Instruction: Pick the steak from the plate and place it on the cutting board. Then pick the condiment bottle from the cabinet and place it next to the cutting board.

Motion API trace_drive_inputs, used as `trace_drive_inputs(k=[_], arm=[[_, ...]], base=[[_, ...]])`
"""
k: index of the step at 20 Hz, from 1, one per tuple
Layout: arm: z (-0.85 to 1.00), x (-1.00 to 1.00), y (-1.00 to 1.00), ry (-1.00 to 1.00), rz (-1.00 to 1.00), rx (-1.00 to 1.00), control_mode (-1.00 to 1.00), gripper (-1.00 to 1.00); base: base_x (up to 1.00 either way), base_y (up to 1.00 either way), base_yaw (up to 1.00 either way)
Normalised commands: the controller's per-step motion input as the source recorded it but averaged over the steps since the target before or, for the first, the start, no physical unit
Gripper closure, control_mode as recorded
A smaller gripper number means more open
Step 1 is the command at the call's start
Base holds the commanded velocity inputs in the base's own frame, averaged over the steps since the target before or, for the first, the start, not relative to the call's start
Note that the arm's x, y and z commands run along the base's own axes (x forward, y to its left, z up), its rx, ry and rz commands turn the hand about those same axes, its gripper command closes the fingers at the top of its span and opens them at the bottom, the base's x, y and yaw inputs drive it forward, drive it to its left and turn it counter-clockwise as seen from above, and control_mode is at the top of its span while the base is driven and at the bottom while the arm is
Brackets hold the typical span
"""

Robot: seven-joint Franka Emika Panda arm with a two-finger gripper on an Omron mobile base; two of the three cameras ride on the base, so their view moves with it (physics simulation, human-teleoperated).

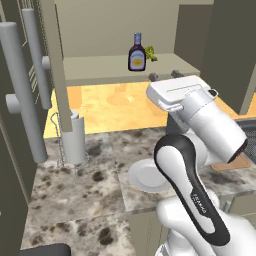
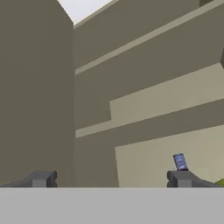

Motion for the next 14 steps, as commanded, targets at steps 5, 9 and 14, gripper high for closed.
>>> trace_drive_inputs(k=[5,9,14], arm=[[0.32,0.09,-0.07,0.0,-0.09,0.01,-1.0,-1.0],[0.21,0.1,-0.01,0.0,-0.1,0.0,-1.0,-1.0],[0.03,0.17,-0.08,0.0,-0.11,0.0,-1.0,-1.0]], base=[[0.0,0.0,0.0],[0.0,0.0,0.0],[0.0,0.0,0.0]])
